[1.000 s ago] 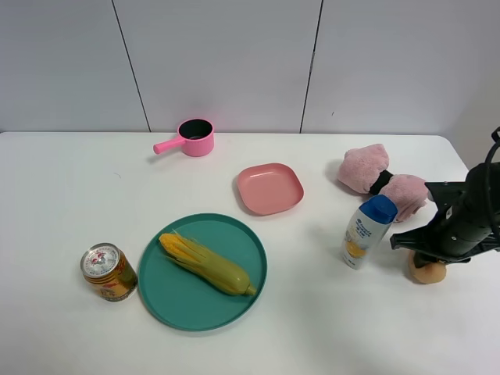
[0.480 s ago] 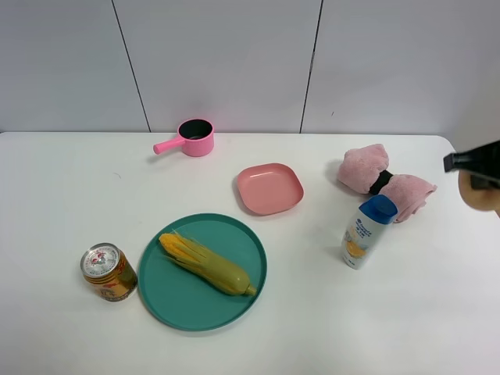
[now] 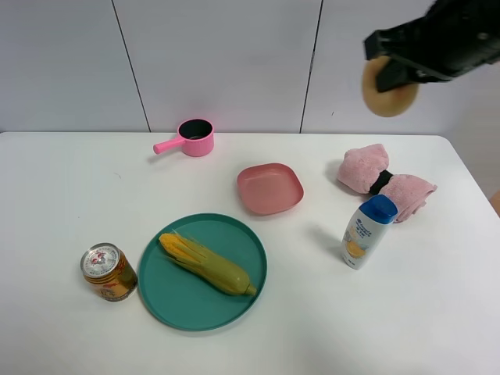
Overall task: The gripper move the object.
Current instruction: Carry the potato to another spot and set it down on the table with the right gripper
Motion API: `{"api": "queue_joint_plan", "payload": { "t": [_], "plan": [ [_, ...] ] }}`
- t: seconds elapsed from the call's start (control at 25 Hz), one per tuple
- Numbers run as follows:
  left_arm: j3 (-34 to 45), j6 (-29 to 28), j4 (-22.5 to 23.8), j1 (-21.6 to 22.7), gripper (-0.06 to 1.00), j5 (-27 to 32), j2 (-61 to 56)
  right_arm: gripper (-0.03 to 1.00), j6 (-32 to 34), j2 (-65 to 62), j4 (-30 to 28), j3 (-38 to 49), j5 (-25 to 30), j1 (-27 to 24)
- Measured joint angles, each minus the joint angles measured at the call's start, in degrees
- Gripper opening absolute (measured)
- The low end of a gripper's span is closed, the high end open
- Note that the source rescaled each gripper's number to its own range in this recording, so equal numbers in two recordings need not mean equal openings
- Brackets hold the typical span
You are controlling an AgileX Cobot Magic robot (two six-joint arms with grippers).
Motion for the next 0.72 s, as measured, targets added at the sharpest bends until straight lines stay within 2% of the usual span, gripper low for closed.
{"api": "queue_joint_plan", "payload": {
  "t": [0.2,0.4,0.56,0.72],
  "plan": [
    [0.0,0.0,0.0,0.0,1.00,0.0,0.0,0.01,-0.3,15.1,-1.1,-14.3,1.0,8.9],
    [0.0,0.0,0.0,0.0,1.00,0.0,0.0,0.01,-3.7,29.0,-1.8,-29.8,3.3,14.7],
    [0.0,0.1,0.0,0.0,1.00,0.0,0.0,0.00,-4.7,38.5,-3.5,-40.2,3.3,18.2],
    [0.0,0.1,0.0,0.0,1.00,0.0,0.0,0.00,-5.4,45.0,-2.8,-46.1,1.5,19.9]
  ]
}}
